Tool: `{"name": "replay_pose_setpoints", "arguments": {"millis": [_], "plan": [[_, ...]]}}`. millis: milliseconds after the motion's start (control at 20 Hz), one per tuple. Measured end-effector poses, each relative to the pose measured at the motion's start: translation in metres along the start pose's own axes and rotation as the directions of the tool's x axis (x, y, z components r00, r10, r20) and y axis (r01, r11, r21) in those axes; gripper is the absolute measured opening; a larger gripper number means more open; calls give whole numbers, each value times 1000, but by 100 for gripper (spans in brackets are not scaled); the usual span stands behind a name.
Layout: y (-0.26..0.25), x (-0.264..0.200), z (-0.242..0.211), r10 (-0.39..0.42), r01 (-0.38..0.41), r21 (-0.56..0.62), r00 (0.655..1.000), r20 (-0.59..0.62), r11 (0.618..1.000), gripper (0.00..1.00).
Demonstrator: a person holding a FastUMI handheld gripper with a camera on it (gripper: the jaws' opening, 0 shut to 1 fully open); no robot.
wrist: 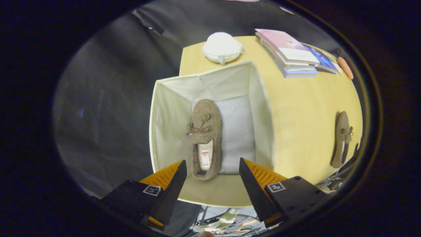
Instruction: Open the storage box then place both shoes into the box .Put the left shoe in first, then the right shoe, with the right side of both shoes facing outward in a uniform manner.
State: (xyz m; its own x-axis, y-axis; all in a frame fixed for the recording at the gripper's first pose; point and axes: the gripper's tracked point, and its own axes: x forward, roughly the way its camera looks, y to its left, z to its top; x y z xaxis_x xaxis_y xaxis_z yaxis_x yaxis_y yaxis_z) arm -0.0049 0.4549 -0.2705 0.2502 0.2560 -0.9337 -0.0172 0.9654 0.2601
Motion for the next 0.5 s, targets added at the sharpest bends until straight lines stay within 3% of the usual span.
{"name": "replay_pose_setpoints", "arguments": {"millis": [250,500], "plan": [[-57,-61,7,-48,55,-53,990,134,997,100],[-172,-90,9,-231,250,-67,949,212,966,100]]}}
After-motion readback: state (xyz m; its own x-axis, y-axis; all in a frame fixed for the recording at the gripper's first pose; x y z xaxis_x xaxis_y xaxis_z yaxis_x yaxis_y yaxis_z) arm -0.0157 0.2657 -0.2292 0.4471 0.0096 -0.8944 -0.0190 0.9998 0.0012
